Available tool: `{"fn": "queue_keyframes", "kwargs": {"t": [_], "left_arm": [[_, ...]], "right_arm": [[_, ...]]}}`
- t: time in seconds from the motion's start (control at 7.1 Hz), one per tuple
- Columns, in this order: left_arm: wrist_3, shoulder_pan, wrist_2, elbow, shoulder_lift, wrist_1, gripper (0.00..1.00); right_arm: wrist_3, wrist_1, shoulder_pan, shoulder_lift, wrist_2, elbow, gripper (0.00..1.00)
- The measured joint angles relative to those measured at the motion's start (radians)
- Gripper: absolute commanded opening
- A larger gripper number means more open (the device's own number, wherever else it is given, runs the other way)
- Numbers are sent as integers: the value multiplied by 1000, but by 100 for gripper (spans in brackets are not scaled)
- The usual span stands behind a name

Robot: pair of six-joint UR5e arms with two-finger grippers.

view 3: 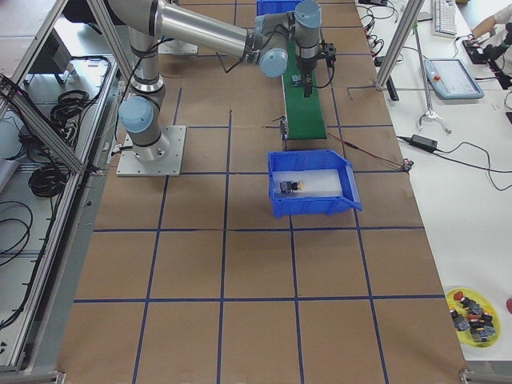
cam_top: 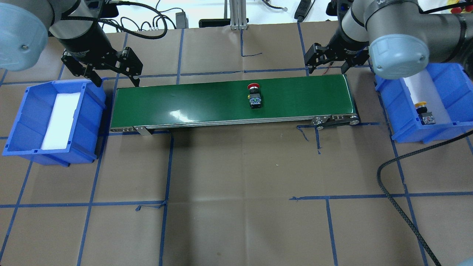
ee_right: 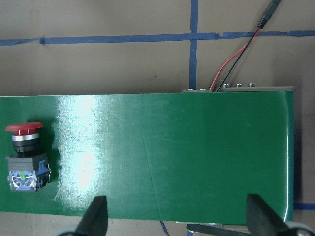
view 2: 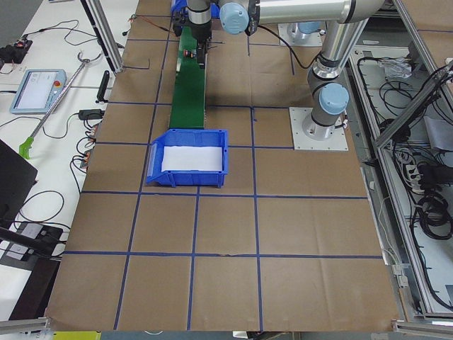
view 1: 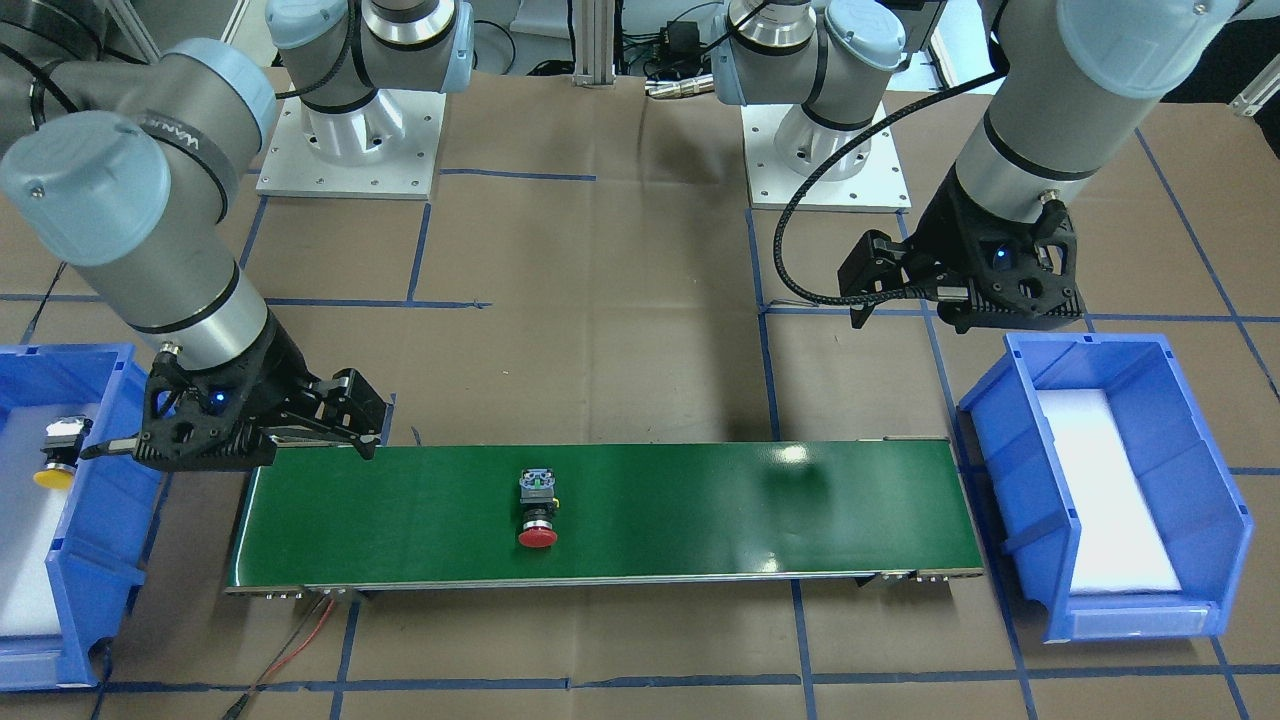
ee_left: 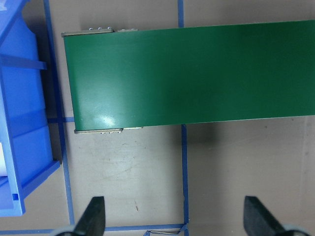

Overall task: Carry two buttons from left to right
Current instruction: 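Move the right gripper back over the belt's far end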

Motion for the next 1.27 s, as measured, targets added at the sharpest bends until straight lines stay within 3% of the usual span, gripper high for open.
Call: {"fn": "queue_keyframes", "kwargs": {"t": [0.42,1.27], "left_arm": [[0,0,0,0,0,0,100],[0,0,0,0,0,0,100]], "right_arm": [[1,-62,0,59,21,10,99],[24,-112,0,72,22,39,98]]}}
